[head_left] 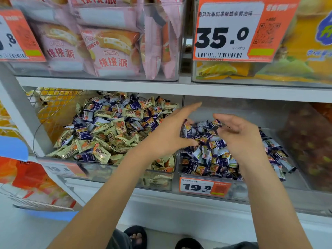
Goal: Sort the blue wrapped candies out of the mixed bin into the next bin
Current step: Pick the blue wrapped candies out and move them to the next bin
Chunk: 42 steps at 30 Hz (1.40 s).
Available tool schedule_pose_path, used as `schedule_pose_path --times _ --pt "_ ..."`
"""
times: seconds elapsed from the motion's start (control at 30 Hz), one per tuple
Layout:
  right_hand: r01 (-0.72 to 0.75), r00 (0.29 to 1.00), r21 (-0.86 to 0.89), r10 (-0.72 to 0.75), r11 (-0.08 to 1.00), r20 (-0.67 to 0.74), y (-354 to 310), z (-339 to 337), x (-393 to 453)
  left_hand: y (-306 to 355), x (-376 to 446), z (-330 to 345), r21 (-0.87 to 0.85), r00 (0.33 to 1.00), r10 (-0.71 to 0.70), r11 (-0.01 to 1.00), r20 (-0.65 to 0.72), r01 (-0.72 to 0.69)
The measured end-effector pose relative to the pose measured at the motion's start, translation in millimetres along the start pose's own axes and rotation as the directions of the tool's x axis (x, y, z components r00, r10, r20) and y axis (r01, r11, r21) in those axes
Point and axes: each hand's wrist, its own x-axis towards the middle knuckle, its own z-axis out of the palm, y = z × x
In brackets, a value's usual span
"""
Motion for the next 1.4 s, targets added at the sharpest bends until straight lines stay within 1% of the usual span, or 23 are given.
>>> schedule_pose_path --times 0.1,0.13,0.17,0.2,0.23,0.27,0.33,0.4,0.43,0.47,0.5,0.6,0.67,0.77,0.83,0.87,0.93,0.97,1.13,1.23,1.3,1.37,1.4 --pt "-0.010 1.000 0.007 0.010 1.000 -0.008 2 -1 2 -3 -7 -26 -0.235 0.999 -0.053 0.971 0.007 0.054" --pt "-0.006 1.000 0.001 0.006 1.000 -0.001 3 -1 2 -6 -12 -37 -0.295 0.996 -0.089 0.952 -0.016 0.080" --pt "-0.002 1.000 -0.007 0.002 1.000 0.003 3 -1 3 -11 -17 -47 -0.302 0.990 -0.132 0.947 -0.048 0.112" --pt "0.003 1.000 -0.017 -0.003 1.000 0.004 4 0 3 -19 -21 -56 -0.257 0.981 -0.180 0.954 -0.073 0.156" --pt "0.010 1.000 -0.027 -0.010 1.000 0.005 4 0 3 -26 -25 -61 -0.175 0.973 -0.222 0.962 -0.069 0.208" --pt "0.016 1.000 -0.036 -0.016 0.999 0.010 3 1 3 -34 -29 -63 -0.084 0.966 -0.257 0.964 -0.033 0.253" --pt "0.032 0.999 -0.045 -0.031 0.998 0.024 1 4 3 -47 -32 -59 0.079 0.943 -0.317 0.948 0.105 0.309" --pt "0.044 0.998 -0.050 -0.042 0.998 0.039 0 7 3 -57 -32 -51 0.265 0.912 -0.344 0.922 0.223 0.283" --pt "0.048 0.998 -0.054 -0.046 0.997 0.046 0 10 3 -61 -31 -48 0.338 0.904 -0.342 0.908 0.255 0.248" --pt "0.053 0.997 -0.056 -0.050 0.997 0.055 0 12 2 -63 -29 -46 0.380 0.904 -0.331 0.899 0.269 0.217" --pt "0.059 0.997 -0.059 -0.055 0.997 0.061 -1 15 2 -65 -27 -44 0.387 0.910 -0.321 0.899 0.262 0.206" --pt "0.065 0.996 -0.051 -0.062 0.997 0.070 -4 21 0 -70 -26 -43 0.330 0.936 -0.313 0.911 0.163 0.247" --pt "0.063 0.996 -0.041 -0.060 0.997 0.067 -6 25 -1 -71 -27 -45 0.293 0.952 -0.290 0.923 0.103 0.249" --pt "0.076 0.995 -0.030 -0.074 0.997 0.070 -8 28 -3 -67 -30 -49 0.117 0.969 -0.240 0.963 -0.050 0.244" --pt "0.097 0.993 -0.007 -0.096 0.995 0.073 -10 31 -5 -61 -31 -53 -0.013 0.962 -0.231 0.973 -0.148 0.231" --pt "0.115 0.991 0.004 -0.115 0.993 0.075 -11 33 -6 -58 -31 -55 -0.075 0.954 -0.246 0.969 -0.169 0.236" --pt "0.153 0.985 0.014 -0.153 0.988 0.081 -15 37 -8 -52 -31 -57 -0.168 0.946 -0.274 0.955 -0.171 0.246" --pt "0.174 0.981 0.015 -0.175 0.985 0.086 -17 39 -10 -48 -31 -57 -0.187 0.947 -0.276 0.951 -0.165 0.245" --pt "0.297 0.949 -0.056 -0.288 0.953 0.131 -21 52 -15 -35 -31 -56 -0.211 0.959 -0.249 0.953 -0.133 0.218" --pt "0.311 0.939 -0.074 -0.294 0.948 0.178 -22 58 -16 -30 -31 -57 -0.272 0.959 -0.244 0.942 -0.145 0.198" --pt "0.339 0.927 -0.121 -0.310 0.933 0.214 -21 62 -16 -26 -31 -57 -0.299 0.962 -0.233 0.937 -0.145 0.182" --pt "0.342 0.927 -0.135 -0.310 0.930 0.210 -20 64 -16 -24 -31 -58 -0.310 0.963 -0.231 0.933 -0.138 0.180" --pt "0.327 0.933 -0.109 -0.303 0.939 0.195 -21 63 -16 -24 -31 -59 -0.313 0.962 -0.236 0.932 -0.136 0.185"
